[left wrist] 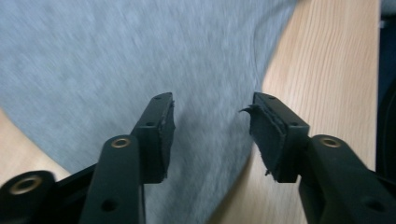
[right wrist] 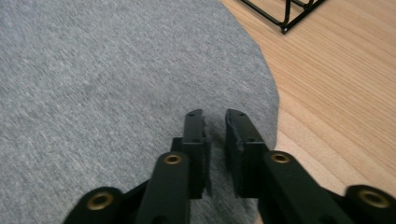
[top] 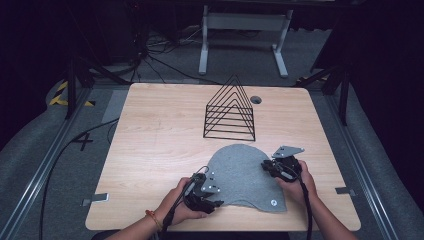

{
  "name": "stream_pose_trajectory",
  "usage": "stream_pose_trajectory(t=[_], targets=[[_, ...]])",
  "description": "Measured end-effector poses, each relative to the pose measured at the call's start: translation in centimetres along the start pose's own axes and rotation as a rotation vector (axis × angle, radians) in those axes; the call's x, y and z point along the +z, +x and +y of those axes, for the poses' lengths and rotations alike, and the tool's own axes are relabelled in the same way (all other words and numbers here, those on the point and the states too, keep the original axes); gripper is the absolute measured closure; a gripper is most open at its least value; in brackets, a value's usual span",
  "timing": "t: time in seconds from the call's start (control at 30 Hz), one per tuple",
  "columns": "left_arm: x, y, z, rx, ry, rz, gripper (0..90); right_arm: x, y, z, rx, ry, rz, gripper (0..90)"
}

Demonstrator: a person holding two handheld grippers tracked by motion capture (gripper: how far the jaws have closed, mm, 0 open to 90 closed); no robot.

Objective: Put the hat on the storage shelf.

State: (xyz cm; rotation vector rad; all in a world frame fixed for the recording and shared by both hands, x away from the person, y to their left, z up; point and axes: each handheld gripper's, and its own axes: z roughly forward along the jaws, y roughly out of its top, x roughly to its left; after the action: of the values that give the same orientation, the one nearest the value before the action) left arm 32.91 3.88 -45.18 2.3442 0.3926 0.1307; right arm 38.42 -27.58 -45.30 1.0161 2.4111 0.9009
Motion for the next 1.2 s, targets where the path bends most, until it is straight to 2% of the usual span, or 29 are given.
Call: stream_pose_trajectory(t=[0.03,0.13,0.2,0.27,0.33,0.4,0.43,0.5,0.57,0.6,0.67,0.73,0.8,0.9,0.97,1.0,1.2], targets=[[-0.3,0.7,0.3,0.006,-0.007,0.014,46.6,-0.2,-0.2,0.1,0.012,-0.002,-0.009,71.1],[-0.9,2.6,1.0,-0.055,-0.045,0.052,41.5,-0.5,-0.9,0.4,0.056,0.005,-0.017,62.6],[-1.0,4.2,1.3,-0.08,-0.053,0.072,39.4,-0.5,-1.2,0.6,0.064,0.012,-0.019,58.6],[-0.5,5.8,1.5,-0.094,-0.027,0.107,37.2,-0.2,-1.6,0.9,0.08,0.039,-0.003,52.8],[0.2,7.4,1.6,-0.128,-0.002,0.101,35.7,0.3,-1.8,1.1,0.086,0.063,0.001,49.8],[1.1,8.6,1.7,-0.158,0.008,0.129,34.8,0.6,-2.0,1.3,0.089,0.079,-0.005,46.6],[1.4,9.2,1.7,-0.175,0.015,0.115,34.7,0.8,-2.2,1.4,0.092,0.079,-0.014,44.7],[2.2,10.1,1.9,-0.179,0.024,0.124,33.7,1.1,-2.4,1.3,0.11,0.081,-0.002,42.2],[2.8,10.6,2.0,-0.171,0.028,0.127,33.9,1.2,-2.7,1.3,0.125,0.072,0.006,41.0],[3.2,10.7,2.0,-0.161,0.048,0.135,34.0,1.3,-2.7,1.2,0.129,0.067,0.003,41.1],[3.4,11.0,2.0,-0.175,0.018,0.121,33.9,1.2,-2.7,1.1,0.115,0.063,0.004,42.7],[3.3,11.2,2.0,-0.19,0.016,0.126,36.5,1.2,-2.5,1.0,0.106,0.05,0.008,46.1],[3.3,11.2,1.9,-0.194,0.003,0.107,39.3,1.2,-2.3,0.9,0.104,0.041,0.01,49.1],[3.2,10.8,2.0,-0.19,0.006,0.049,55.6,1.1,-2.0,1.1,0.103,0.055,0.021,59.1],[3.2,10.3,2.2,-0.169,0.02,0.057,61.9,1.1,-1.8,1.3,0.099,0.063,0.032,65.3],[3.2,10.3,2.2,-0.158,0.024,0.048,64.6,1.1,-1.8,1.3,0.093,0.063,0.036,68.1],[3.1,10.5,1.8,-0.175,0.0,0.027,79.8,1.1,-2.0,1.2,0.124,0.056,0.081,82.4]])
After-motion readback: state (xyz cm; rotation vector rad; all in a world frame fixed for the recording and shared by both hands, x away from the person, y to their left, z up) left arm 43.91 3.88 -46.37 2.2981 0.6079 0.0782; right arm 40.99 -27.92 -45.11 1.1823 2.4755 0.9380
